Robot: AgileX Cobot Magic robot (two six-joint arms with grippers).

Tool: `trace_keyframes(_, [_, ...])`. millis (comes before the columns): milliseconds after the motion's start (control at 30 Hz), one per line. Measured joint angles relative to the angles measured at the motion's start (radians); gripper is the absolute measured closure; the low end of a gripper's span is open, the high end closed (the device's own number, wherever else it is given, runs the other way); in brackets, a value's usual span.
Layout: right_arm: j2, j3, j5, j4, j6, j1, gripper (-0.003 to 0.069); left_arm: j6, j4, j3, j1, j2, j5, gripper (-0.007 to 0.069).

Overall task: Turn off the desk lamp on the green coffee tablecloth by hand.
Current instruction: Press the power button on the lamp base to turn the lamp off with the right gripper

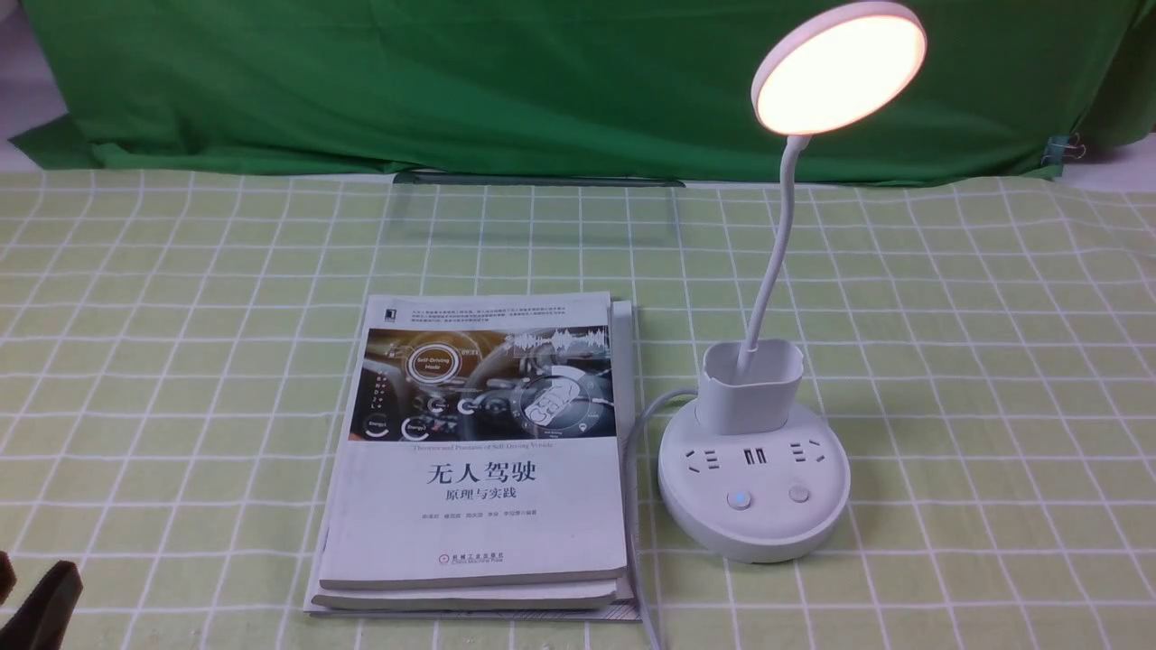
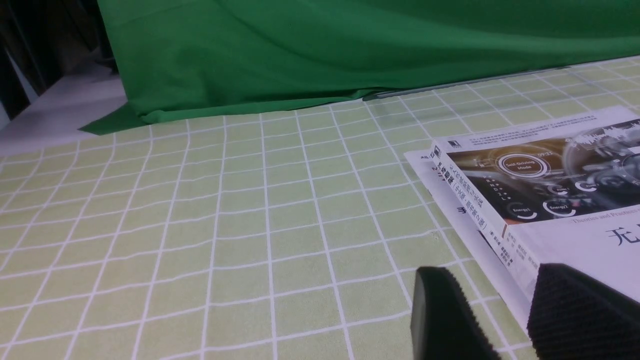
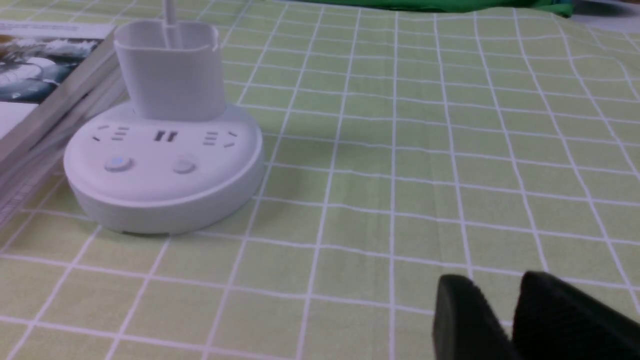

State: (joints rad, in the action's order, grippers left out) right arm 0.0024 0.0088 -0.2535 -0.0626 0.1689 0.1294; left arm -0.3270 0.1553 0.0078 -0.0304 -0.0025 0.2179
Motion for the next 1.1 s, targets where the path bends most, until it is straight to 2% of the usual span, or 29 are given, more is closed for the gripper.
trace_keyframes(633, [0.000,0.000,0.015,-0.002,-0.012,0.000,0.0419,0.000,0.000,0.000,0.000,0.000,0.000,0.0382])
trace_keyframes(733, [0.000,0.000,0.073,-0.022,-0.089,0.000,0.0419,0.000,0.000,0.000,0.000,0.000,0.000,0.0382])
trace_keyframes(800, [0.000,0.000,0.203,-0.035,-0.246,0.000,0.0419,0.000,0.000,0.000,0.000,0.000,0.000,0.0382])
trace_keyframes(933, [0.000,0.000,0.347,-0.039,-0.427,0.000,0.0419,0.000,0.000,0.000,0.000,0.000,0.000,0.0382])
trace_keyframes(1100, [0.000,0.000,0.412,-0.042,-0.482,0.000,0.0434,0.000,0.000,0.000,0.000,0.000,0.000,0.0382])
